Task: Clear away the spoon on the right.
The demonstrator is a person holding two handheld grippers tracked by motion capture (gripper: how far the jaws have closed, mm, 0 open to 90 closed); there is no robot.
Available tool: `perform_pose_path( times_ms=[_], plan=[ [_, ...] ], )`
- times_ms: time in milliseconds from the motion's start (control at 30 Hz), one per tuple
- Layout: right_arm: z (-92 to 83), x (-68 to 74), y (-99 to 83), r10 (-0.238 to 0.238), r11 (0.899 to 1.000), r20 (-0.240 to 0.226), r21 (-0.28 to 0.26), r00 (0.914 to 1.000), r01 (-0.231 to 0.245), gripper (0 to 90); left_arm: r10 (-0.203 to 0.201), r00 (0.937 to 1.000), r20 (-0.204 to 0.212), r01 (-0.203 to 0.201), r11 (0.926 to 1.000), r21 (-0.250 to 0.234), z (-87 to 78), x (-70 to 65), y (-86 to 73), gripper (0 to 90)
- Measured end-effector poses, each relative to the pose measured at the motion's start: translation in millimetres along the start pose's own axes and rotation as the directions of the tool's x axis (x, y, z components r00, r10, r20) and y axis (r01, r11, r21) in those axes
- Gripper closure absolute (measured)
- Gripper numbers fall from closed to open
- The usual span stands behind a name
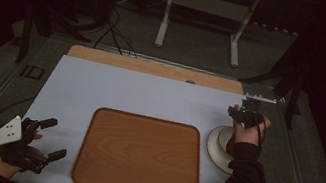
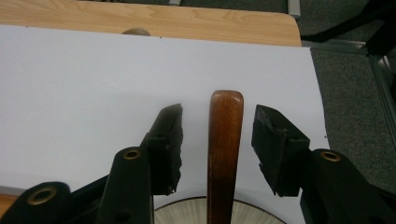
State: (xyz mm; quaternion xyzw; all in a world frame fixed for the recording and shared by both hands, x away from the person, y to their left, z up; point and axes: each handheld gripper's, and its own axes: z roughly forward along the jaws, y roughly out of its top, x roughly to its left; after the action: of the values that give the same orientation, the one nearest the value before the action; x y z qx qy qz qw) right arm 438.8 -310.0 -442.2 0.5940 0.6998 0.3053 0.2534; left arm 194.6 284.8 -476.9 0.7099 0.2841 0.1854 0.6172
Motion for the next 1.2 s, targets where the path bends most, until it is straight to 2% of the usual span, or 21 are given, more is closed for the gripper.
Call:
perform_pose_path(
  times_ms=[367, 533, 700, 933, 1200],
  plan=[
    [7.5, 2.7, 1.8, 0.019, 0.999, 0.031, 0.043, 0.9993, -0.02, 68.1, 0.0, 1.0, 0.0, 0.0, 1.0, 0.003, 0.1, 0.3, -0.4, 0.1],
    [10.4, 2.1, 2.6, 0.031, 0.998, 0.03, 0.053, 0.9991, -0.032, 73.5, -0.001, 1.0, 0.0, 0.001, 1.0, 0.003, -0.2, 0.6, -0.6, 0.1],
    [11.4, 1.8, 3.0, 0.028, 0.997, 0.018, 0.07, 0.9995, -0.029, 74.7, 0.0, 1.0, 0.003, 0.0, 1.0, 0.005, 0.1, 0.2, -0.7, 0.1],
    [5.0, -3.7, 2.9, 0.056, 0.997, -0.005, 0.058, 0.9984, -0.055, 75.2, 0.001, 1.0, 0.003, -0.001, 1.0, 0.006, 0.2, 0.1, -0.9, 0.1],
    [-10.8, -12.9, 6.9, 0.081, 0.997, -0.034, 0.009, 0.9961, -0.081, 75.3, 0.001, 1.0, 0.003, -0.001, 1.0, 0.007, 0.8, -0.3, -0.9, 0.1]
  ],
)
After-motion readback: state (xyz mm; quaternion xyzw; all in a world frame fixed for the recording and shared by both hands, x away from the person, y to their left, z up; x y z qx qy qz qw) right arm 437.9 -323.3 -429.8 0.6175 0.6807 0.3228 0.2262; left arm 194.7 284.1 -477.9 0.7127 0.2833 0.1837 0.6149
